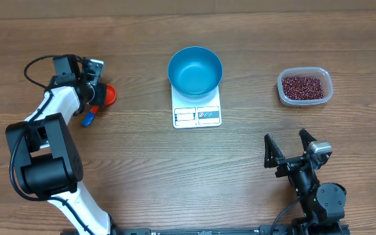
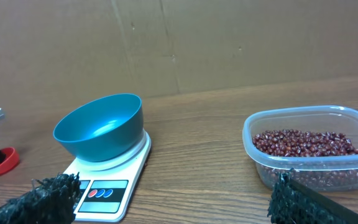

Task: Scoop item into bowl and weigh 150g on scale
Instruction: 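Reach the left gripper to the red scoop and grasp its handle, then lift the red scoop with the left gripper toward the scale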

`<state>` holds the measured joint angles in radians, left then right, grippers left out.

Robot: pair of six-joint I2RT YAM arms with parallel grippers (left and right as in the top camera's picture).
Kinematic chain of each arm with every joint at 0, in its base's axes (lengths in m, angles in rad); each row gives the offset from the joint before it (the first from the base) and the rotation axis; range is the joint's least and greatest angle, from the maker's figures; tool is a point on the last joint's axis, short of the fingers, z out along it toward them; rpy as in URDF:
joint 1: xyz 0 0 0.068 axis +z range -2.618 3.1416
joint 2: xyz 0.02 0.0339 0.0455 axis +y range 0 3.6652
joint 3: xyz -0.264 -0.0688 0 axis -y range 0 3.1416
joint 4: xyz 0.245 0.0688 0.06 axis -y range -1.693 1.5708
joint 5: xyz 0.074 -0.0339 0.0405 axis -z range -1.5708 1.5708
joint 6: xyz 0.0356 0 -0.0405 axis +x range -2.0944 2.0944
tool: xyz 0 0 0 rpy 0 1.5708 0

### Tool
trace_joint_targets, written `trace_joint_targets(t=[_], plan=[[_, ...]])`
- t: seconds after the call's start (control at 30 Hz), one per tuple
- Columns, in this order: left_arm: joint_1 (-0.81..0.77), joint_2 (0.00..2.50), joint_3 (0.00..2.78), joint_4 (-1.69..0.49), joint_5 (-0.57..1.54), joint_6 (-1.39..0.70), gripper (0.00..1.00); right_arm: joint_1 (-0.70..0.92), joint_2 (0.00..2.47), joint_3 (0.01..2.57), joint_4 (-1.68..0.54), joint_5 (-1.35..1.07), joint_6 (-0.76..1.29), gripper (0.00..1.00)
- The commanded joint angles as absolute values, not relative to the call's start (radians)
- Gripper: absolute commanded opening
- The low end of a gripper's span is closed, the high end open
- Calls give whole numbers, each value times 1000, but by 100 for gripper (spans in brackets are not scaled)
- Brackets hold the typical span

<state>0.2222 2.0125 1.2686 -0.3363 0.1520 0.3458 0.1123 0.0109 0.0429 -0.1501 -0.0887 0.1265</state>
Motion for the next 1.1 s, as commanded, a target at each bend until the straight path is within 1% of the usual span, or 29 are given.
trace_joint_targets(t=[0.0,0.1,0.23,0.3,0.37,0.43,0.57,0.7,0.87,0.97,1.07], plan=[[217,1979,1347,-357,148,43,4,118,3,39,-145,-79,124,100],[213,1912,1413,-422,176,-219,4,118,3,39,-145,-79,124,100],[208,1822,1443,-479,329,-399,4,118,3,39,-145,-79,124,100],[205,1759,1443,-522,458,-529,4,118,3,39,-145,-79,124,100],[201,1726,1443,-564,514,-605,4,118,3,39,-145,-79,124,100],[193,1695,1443,-646,551,-716,4,118,3,39,-145,-79,124,100],[174,1681,1443,-862,551,-927,4,118,3,39,-145,-79,124,100],[167,1681,1443,-986,551,-930,4,118,3,39,-144,-79,124,100],[139,1681,1443,-1011,550,-875,4,118,3,39,-125,-90,138,100],[109,1681,1443,-1014,546,-875,4,118,3,39,-87,-210,203,100],[82,1681,1443,-1013,544,-876,5,118,3,39,-45,-385,300,100]])
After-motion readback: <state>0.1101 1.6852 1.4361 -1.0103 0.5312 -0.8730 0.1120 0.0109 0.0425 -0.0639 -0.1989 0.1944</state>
